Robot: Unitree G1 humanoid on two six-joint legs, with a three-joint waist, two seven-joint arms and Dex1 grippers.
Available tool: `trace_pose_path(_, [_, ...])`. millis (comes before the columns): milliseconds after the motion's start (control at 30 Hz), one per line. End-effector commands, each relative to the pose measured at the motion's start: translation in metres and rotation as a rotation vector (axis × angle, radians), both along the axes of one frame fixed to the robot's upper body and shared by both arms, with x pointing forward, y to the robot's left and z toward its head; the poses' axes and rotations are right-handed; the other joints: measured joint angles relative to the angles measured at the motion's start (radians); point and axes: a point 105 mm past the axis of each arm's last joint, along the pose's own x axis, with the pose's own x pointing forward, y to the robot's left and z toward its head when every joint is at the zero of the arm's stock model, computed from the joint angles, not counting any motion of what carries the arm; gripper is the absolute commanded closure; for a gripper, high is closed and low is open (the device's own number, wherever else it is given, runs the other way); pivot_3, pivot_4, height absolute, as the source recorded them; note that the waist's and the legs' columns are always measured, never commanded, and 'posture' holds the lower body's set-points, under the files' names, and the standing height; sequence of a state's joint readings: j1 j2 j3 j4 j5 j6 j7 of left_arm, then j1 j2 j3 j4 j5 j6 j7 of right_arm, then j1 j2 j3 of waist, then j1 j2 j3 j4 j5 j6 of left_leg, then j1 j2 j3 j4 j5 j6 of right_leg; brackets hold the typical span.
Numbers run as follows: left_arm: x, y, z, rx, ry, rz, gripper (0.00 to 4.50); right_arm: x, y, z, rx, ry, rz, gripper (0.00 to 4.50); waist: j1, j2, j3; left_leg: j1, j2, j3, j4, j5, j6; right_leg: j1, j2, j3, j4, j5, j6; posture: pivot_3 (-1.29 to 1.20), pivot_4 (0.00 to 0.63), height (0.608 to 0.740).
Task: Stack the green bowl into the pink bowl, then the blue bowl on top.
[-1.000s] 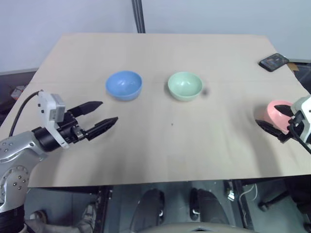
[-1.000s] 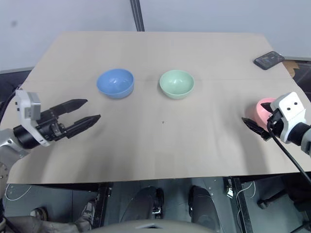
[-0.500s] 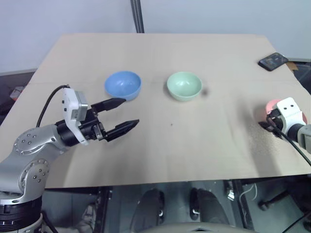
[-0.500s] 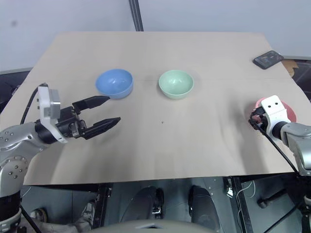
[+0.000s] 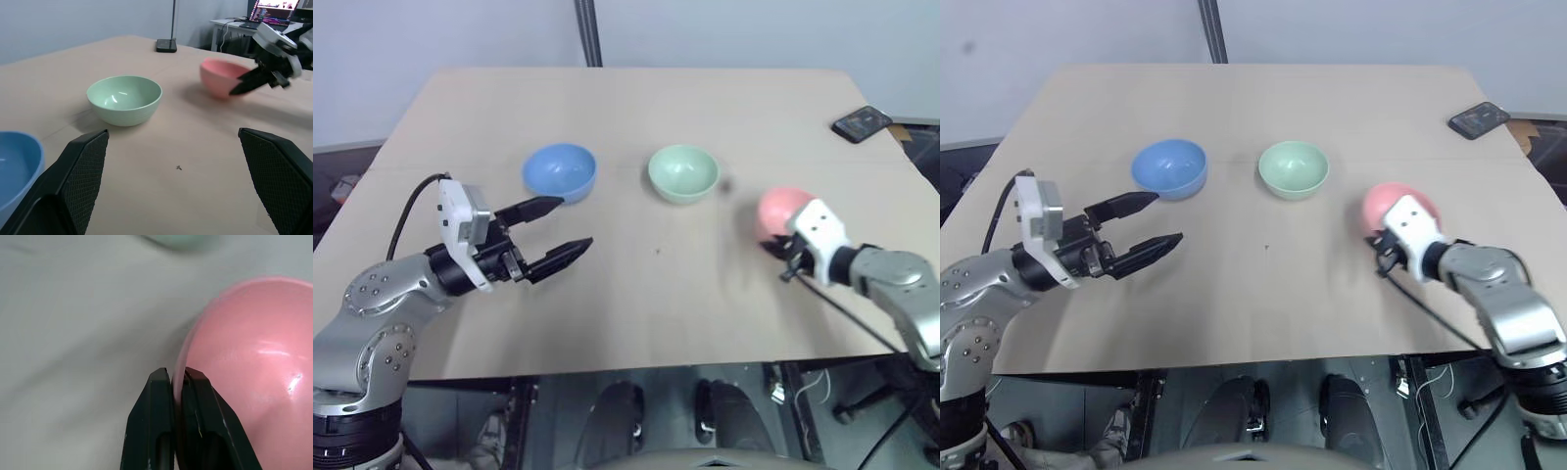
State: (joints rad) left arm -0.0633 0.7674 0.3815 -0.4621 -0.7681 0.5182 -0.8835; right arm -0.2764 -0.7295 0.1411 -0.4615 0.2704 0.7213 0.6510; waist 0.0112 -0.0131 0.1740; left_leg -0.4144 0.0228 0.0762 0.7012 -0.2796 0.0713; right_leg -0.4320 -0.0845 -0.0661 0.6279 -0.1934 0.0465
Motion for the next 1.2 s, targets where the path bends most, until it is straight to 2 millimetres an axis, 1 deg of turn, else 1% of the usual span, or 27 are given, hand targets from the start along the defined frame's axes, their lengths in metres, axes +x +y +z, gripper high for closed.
trace_pose_path(33, [-0.003, 0.002, 0.000, 0.002, -0.016, 0.011, 0.00, -0.020, 0.047, -0.002, -0.031, -0.066, 0.226, 4.45, 0.002, 0.000, 0.000, 0.000, 0.000, 0.000, 0.000, 0.000, 0.000, 0.000, 0.000, 0.000, 0.000, 0.000, 0.000, 0.00, 0.150, 0.740])
trace_pose_path(67, [-0.004, 0.003, -0.001, 0.001, -0.009, 0.010, 0.00, -0.027, 0.054, -0.010, -0.052, -0.052, 0.285, 4.45, 0.004, 0.000, 0.000, 0.000, 0.000, 0.000, 0.000, 0.000, 0.000, 0.000, 0.000, 0.000, 0.000, 0.000, 0.000, 0.00, 0.150, 0.740])
trace_pose_path(133, [-0.005, 0.008, -0.004, 0.007, 0.005, 0.018, 0.00, -0.030, 0.066, -0.022, -0.075, -0.016, 0.393, 4.45, 0.004, -0.001, -0.001, 0.000, -0.001, -0.001, 0.000, 0.000, 0.000, 0.000, -0.001, -0.001, 0.000, 0.000, 0.000, 0.00, 0.150, 0.740])
trace_pose_path(200, [-0.003, 0.011, -0.006, 0.018, 0.007, 0.031, 0.00, -0.022, 0.072, -0.022, -0.100, -0.034, 0.429, 4.45, -0.002, -0.002, -0.001, 0.001, -0.001, -0.001, 0.001, 0.000, 0.000, 0.001, -0.001, -0.001, 0.000, -0.001, -0.002, 0.00, 0.150, 0.740])
trace_pose_path(267, [-0.003, 0.012, -0.006, 0.022, 0.005, 0.033, 0.00, -0.020, 0.078, -0.018, -0.087, -0.022, 0.473, 4.45, -0.009, -0.002, -0.001, 0.002, 0.000, 0.000, 0.001, 0.000, 0.000, 0.003, 0.000, -0.001, 0.000, -0.002, -0.003, 0.00, 0.150, 0.740])
trace_pose_path(367, [-0.003, 0.012, -0.005, 0.019, 0.004, 0.033, 0.00, -0.022, 0.084, -0.010, -0.023, 0.015, 0.506, 3.33, -0.010, -0.002, -0.001, 0.002, 0.001, -0.002, 0.001, 0.001, -0.001, 0.002, 0.000, -0.002, 0.001, -0.002, -0.003, 0.00, 0.150, 0.740])
trace_pose_path(433, [-0.004, 0.012, -0.005, 0.014, 0.005, 0.033, 0.00, -0.025, 0.086, -0.008, -0.005, 0.030, 0.518, 2.77, -0.009, -0.002, -0.001, 0.001, 0.000, -0.002, 0.001, 0.001, -0.001, 0.001, 0.000, -0.002, 0.002, -0.001, -0.003, 0.00, 0.150, 0.740])
trace_pose_path(467, [-0.005, 0.011, -0.005, 0.010, 0.006, 0.031, 0.00, -0.025, 0.086, -0.005, 0.005, 0.031, 0.513, 2.14, -0.008, -0.002, -0.001, 0.001, 0.000, -0.002, 0.001, 0.001, -0.001, 0.001, 0.000, -0.002, 0.002, 0.001, -0.001, 0.00, 0.150, 0.740])
trace_pose_path(500, [-0.006, 0.009, -0.006, 0.007, 0.008, 0.027, 0.00, -0.026, 0.085, -0.003, 0.015, 0.031, 0.506, 1.68, -0.007, -0.002, -0.001, 0.000, 0.000, -0.002, 0.001, 0.001, -0.001, 0.001, 0.000, -0.002, 0.001, 0.001, -0.001, 0.00, 0.150, 0.740])
trace_pose_path(567, [-0.008, 0.008, -0.005, -0.008, 0.005, 0.007, 0.00, -0.024, 0.080, 0.012, 0.070, 0.028, 0.474, 0.71, -0.005, -0.002, -0.001, 0.000, 0.000, -0.002, 0.001, 0.001, -0.001, 0.001, -0.001, -0.002, 0.000, 0.001, -0.001, 0.00, 0.150, 0.740])
trace_pose_path(600, [-0.009, 0.007, -0.004, -0.014, -0.002, 0.000, 0.00, -0.023, 0.078, 0.019, 0.100, 0.034, 0.465, 0.30, -0.003, -0.002, -0.001, 0.000, 0.000, -0.002, 0.001, 0.001, -0.001, 0.001, -0.001, -0.002, 0.000, 0.000, -0.001, 0.00, 0.150, 0.740])
trace_pose_path(633, [-0.011, 0.007, -0.003, -0.019, -0.008, -0.007, 0.00, -0.026, 0.075, 0.029, 0.130, 0.047, 0.478, 0.14, -0.001, -0.002, -0.001, 0.000, 0.000, -0.002, 0.001, 0.001, -0.001, 0.001, -0.001, -0.002, 0.000, 0.000, -0.001, 0.00, 0.150, 0.740])
trace_pose_path(700, [-0.011, 0.007, -0.002, -0.035, -0.004, -0.010, 0.00, -0.027, 0.069, 0.049, 0.187, 0.062, 0.496, 0.14, 0.001, -0.001, -0.001, 0.000, 0.000, -0.002, 0.001, 0.001, -0.001, 0.001, -0.001, -0.002, 0.000, 0.000, -0.002, 0.00, 0.150, 0.740])
trace_pose_path(733, [-0.011, 0.007, -0.002, -0.040, -0.002, -0.009, 0.00, -0.026, 0.067, 0.056, 0.202, 0.063, 0.497, 0.14, 0.001, -0.001, -0.001, 0.000, 0.000, -0.002, 0.001, 0.001, -0.001, 0.001, -0.001, -0.002, 0.000, 0.000, -0.002, 0.00, 0.150, 0.740])
trace_pose_path(833, [-0.008, 0.007, -0.002, -0.060, -0.004, 0.010, 0.00, -0.007, 0.061, 0.079, 0.212, -0.017, 0.457, 0.14, -0.001, -0.001, -0.001, 0.001, 0.000, -0.003, 0.001, 0.001, -0.001, 0.001, -0.001, -0.003, 0.000, -0.001, -0.004, 0.00, 0.150, 0.740])
trace_pose_path(867, [-0.008, 0.007, -0.002, -0.063, -0.004, 0.014, 0.00, 0.005, 0.059, 0.084, 0.202, -0.056, 0.420, 0.14, -0.002, -0.001, -0.001, 0.001, 0.000, -0.002, 0.001, 0.001, -0.001, 0.001, -0.001, -0.002, 0.000, -0.001, -0.004, 0.00, 0.150, 0.740])
trace_pose_path(967, [-0.007, 0.007, -0.004, -0.080, 0.001, 0.033, 0.00, 0.041, 0.055, 0.086, 0.125, -0.153, 0.330, 0.14, -0.003, -0.001, -0.001, 0.000, 0.000, -0.002, 0.001, 0.001, -0.001, 0.001, -0.001, -0.002, 0.001, -0.001, -0.004, 0.00, 0.150, 0.740])
trace_pose_path(1033, [-0.007, 0.008, -0.005, -0.082, 0.001, 0.048, 0.00, 0.058, 0.057, 0.084, 0.097, -0.180, 0.315, 0.14, -0.004, -0.001, -0.001, 0.000, -0.001, -0.001, 0.001, 0.001, -0.001, 0.001, -0.001, -0.002, 0.001, -0.001, -0.004, 0.00, 0.150, 0.740])
trace_pose_path(1200, [-0.010, 0.012, -0.004, -0.080, -0.004, 0.086, 0.00, 0.088, 0.067, 0.083, 0.074, -0.214, 0.320, 0.14, -0.010, -0.001, 0.000, -0.001, -0.001, -0.002, 0.000, 0.001, -0.001, 0.000, 0.000, -0.002, 0.001, 0.001, 0.000, 0.00, 0.150, 0.740])
